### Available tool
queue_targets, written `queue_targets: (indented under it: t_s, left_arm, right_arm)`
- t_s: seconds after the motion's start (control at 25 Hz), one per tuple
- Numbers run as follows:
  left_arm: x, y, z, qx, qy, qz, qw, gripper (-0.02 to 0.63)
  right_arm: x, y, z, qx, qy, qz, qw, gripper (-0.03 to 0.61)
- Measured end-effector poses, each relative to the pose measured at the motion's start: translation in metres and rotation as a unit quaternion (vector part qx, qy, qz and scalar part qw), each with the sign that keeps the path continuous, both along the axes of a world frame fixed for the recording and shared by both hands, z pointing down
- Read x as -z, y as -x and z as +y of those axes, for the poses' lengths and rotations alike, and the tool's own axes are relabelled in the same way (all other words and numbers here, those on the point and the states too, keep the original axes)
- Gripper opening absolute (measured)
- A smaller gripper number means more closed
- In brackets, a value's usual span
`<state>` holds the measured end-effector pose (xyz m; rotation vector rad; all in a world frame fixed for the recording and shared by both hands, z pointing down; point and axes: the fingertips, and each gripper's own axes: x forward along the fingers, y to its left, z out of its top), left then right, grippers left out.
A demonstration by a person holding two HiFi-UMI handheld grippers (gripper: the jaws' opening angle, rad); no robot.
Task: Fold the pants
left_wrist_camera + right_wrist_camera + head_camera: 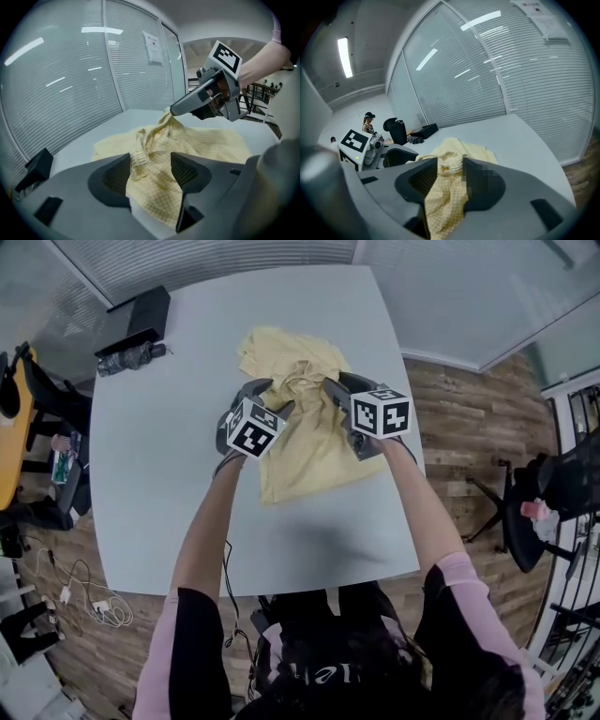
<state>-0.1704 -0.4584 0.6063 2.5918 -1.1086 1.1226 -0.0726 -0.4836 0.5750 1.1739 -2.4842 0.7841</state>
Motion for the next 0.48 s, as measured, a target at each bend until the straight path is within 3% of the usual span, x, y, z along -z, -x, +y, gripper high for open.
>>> queue_targets:
  t_s: [0.12, 0.32, 0.48]
  left_arm:
    - [0.005, 0.002, 0.005, 0.01, 0.007, 0.028, 0.9995, 0.275]
    - [0.03, 0.009, 0.018, 0.011, -0.019, 0.039, 0.999, 0.275]
    - [0.057, 0.008, 0.041, 0.027, -0.026, 0.098, 0.9945, 0.273]
  right_arm:
    - [0.003, 0.006, 0.005, 0.019, -0.006, 0.009, 1.0, 0.234]
    - [0.028, 0.01, 0.019, 0.046, -0.035, 0.019, 0.998, 0.261]
    - [0.054, 0.02, 0.049, 0.074, -0.058, -0.011, 0.995, 0.261]
